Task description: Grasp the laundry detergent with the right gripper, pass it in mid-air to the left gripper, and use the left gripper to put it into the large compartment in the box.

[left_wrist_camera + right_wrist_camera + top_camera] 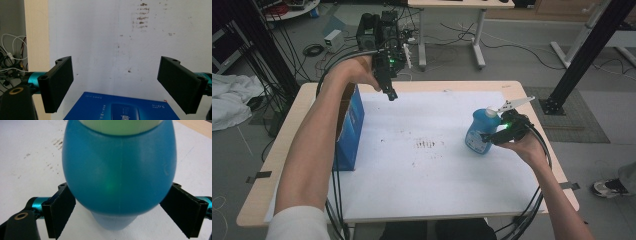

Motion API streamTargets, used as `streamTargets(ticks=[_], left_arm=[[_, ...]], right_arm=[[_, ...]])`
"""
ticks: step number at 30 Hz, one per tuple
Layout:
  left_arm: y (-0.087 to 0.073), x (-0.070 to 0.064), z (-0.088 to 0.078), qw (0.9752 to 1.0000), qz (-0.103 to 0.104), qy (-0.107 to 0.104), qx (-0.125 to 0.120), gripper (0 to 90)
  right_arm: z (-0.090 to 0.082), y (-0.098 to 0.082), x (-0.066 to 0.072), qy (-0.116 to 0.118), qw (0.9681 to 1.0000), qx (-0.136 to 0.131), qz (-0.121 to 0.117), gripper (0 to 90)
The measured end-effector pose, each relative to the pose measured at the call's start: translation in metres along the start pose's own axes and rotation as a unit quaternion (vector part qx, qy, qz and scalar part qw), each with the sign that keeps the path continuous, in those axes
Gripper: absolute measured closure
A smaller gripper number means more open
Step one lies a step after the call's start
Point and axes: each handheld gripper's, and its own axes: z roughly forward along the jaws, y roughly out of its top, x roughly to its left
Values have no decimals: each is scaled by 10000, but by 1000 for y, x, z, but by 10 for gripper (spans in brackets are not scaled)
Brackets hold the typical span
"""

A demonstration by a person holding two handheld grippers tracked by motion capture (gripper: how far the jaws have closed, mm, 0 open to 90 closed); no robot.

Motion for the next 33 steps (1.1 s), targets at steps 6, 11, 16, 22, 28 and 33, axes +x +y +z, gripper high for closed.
streamTargets(ticks=[6,11,16,22,28,33], left_arm=[[-2,0,0,10000,-15,6,-27,135],[-3,0,1,10000,-53,-1,-33,135],[-3,1,1,10000,-24,10,-48,135],[-3,1,1,10000,-13,11,-47,135],[-4,0,2,10000,-27,14,-57,135],[-4,0,3,10000,-27,12,-66,135]], right_arm=[[3,-1,-1,-63,9999,-96,18,129],[5,-2,-1,-81,9998,-170,36,129],[6,-2,-1,-56,9999,-126,25,130],[7,-2,-1,-95,9999,-105,79,169],[8,-1,-1,-115,9999,-113,29,180],[10,-1,-1,-136,9999,-77,72,183]])
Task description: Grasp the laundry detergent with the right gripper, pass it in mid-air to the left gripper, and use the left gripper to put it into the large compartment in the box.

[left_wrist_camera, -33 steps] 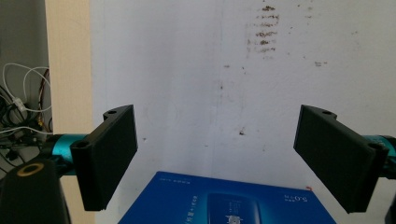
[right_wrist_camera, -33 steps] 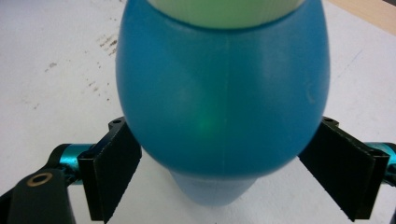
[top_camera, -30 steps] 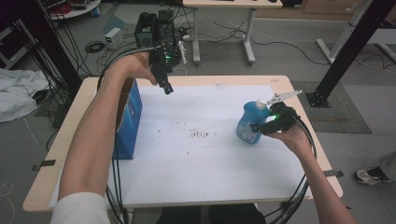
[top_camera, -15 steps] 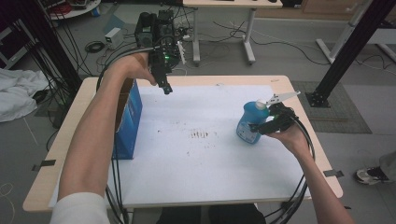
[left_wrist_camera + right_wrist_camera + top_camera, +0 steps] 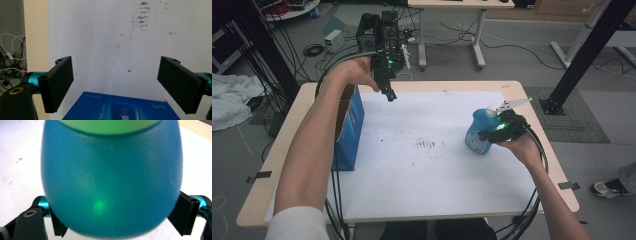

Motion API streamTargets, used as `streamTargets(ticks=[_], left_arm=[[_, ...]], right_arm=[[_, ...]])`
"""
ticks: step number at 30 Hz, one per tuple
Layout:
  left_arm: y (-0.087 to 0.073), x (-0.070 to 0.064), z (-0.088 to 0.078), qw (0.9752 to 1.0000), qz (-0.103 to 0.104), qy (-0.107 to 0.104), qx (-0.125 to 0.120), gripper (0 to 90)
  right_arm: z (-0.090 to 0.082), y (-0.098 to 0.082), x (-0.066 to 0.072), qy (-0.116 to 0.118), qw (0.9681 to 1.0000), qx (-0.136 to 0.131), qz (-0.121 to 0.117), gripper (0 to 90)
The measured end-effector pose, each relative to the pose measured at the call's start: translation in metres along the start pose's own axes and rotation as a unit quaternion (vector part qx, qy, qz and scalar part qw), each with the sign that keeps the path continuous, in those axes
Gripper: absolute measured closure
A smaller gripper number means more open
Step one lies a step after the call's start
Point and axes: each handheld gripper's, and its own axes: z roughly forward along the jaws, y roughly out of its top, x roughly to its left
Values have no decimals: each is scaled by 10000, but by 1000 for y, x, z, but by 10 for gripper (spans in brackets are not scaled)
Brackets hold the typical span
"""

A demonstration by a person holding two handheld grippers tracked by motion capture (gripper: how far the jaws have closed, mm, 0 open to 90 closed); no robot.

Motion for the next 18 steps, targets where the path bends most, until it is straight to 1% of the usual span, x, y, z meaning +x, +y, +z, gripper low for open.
streamTargets(ticks=[2,4,5,6,7,12,15,16,18], left_arm=[[0,0,0,10000,3,-6,7,135],[0,0,0,10000,-3,-11,8,135],[0,0,0,10000,0,-10,3,135],[0,0,0,10000,-39,-14,5,135],[0,0,0,10000,-38,-16,6,135],[0,0,1,10000,-37,-20,22,135],[1,0,1,10000,-29,-20,28,135],[1,1,1,10000,12,-9,27,135],[1,1,1,10000,17,-15,28,135]], right_arm=[[1,0,0,-16,10000,-13,-30,183],[0,0,0,-9,10000,-4,28,184],[0,0,0,-66,10000,-9,-9,201],[-1,0,1,-59,10000,-33,30,238],[-2,0,0,-47,9999,-98,-13,237],[-2,1,1,-63,9999,-86,-10,237],[-2,1,1,-41,10000,-82,37,238],[-2,1,1,-41,10000,-75,23,238],[-1,1,0,-37,9999,-94,34,245]])
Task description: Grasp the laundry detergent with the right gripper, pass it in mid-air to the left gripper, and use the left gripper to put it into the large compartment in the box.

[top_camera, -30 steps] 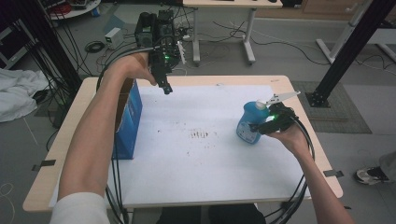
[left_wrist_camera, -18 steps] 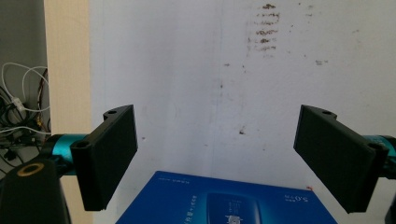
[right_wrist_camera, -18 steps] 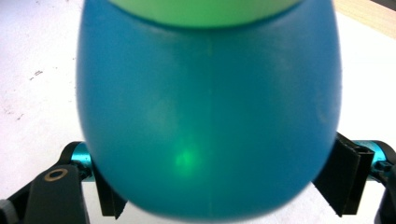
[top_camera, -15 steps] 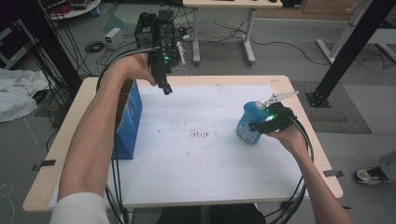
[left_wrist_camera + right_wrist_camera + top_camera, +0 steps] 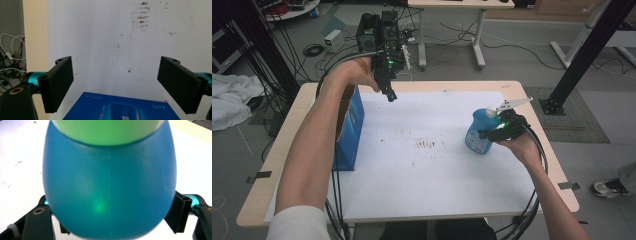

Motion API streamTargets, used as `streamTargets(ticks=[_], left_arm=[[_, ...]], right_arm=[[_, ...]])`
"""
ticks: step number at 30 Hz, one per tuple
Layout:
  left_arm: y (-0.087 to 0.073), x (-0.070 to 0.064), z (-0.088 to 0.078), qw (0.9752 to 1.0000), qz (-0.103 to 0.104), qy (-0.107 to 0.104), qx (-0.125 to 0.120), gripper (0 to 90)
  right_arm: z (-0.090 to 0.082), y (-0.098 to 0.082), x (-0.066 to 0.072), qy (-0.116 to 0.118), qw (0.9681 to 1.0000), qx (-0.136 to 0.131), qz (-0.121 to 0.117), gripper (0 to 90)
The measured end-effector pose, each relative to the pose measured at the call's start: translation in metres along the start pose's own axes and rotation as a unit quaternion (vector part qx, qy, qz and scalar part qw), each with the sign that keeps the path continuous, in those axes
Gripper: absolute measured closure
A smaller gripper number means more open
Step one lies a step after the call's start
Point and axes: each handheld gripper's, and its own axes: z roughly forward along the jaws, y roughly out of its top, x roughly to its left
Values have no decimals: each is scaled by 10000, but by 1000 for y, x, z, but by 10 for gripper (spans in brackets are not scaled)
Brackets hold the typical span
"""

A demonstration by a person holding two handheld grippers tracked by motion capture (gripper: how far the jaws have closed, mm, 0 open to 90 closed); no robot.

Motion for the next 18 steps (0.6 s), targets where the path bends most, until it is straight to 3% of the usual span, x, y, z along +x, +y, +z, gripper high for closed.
streamTargets(ticks=[18], left_arm=[[-1,-1,1,10000,-5,-9,1,135]], right_arm=[[0,1,2,73,9999,-25,-77,316]])
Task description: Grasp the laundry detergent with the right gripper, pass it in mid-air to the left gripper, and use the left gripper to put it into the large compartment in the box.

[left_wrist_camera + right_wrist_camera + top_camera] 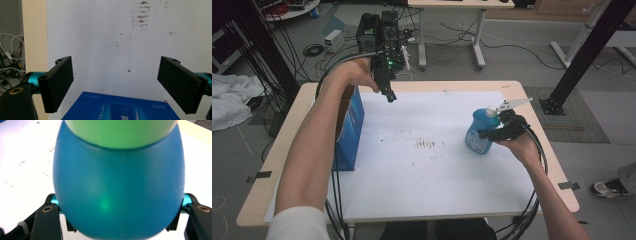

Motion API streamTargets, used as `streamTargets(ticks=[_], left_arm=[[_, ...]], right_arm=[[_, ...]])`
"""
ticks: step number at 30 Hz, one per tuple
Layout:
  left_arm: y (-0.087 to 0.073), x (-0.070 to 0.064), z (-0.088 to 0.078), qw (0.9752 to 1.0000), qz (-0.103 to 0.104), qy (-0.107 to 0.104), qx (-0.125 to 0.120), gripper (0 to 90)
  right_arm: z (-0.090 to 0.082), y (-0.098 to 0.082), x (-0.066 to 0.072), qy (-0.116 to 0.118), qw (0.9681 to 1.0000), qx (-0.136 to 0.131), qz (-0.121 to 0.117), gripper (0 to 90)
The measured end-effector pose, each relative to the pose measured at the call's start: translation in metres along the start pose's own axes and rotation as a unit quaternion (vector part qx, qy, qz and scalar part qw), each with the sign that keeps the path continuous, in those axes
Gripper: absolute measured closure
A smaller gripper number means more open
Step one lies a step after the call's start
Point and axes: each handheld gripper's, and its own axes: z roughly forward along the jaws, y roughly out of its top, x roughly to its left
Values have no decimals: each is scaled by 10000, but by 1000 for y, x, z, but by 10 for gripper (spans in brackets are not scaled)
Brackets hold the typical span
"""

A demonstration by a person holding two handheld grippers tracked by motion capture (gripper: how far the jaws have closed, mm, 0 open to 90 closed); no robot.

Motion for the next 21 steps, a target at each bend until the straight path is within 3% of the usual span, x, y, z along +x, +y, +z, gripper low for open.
streamTargets(ticks=[21], left_arm=[[0,0,0,10000,47,3,11,135]], right_arm=[[3,1,2,93,9999,-54,-128,392]])
